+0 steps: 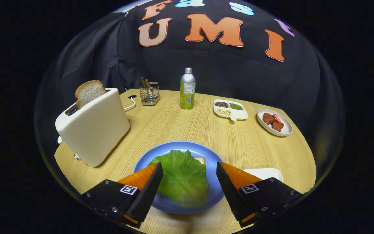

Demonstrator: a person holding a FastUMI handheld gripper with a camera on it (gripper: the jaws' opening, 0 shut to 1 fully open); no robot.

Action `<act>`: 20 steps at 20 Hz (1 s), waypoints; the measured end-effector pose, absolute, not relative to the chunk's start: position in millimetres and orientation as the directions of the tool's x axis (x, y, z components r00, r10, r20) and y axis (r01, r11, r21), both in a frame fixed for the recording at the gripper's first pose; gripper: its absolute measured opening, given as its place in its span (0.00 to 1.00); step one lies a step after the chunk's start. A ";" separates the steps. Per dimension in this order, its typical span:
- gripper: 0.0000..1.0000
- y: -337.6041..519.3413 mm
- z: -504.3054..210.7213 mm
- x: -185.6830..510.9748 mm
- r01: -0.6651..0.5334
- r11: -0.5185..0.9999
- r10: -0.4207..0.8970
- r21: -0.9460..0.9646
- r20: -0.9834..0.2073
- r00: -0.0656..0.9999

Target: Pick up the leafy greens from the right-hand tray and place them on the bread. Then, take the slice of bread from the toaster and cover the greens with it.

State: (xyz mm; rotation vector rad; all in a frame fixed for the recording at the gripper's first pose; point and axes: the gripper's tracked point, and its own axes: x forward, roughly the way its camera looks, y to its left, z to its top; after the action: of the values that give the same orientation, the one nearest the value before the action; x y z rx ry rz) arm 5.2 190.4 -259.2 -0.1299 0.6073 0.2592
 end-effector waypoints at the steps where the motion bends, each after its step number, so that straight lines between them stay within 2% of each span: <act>1: 0.99 191.4 -253.8 5.5 -0.267 0.963 0.196 -0.043 -0.571 0.797; 11: 0.99 225.0 -170.4 14.3 -0.214 0.974 0.159 -0.068 -0.462 0.873; 20: 0.99 322.0 -108.4 15.8 -0.297 0.953 0.251 -0.064 -0.386 0.888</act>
State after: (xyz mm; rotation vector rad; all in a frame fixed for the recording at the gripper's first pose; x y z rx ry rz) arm 15.8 322.0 -108.4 -0.1224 0.3841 0.2853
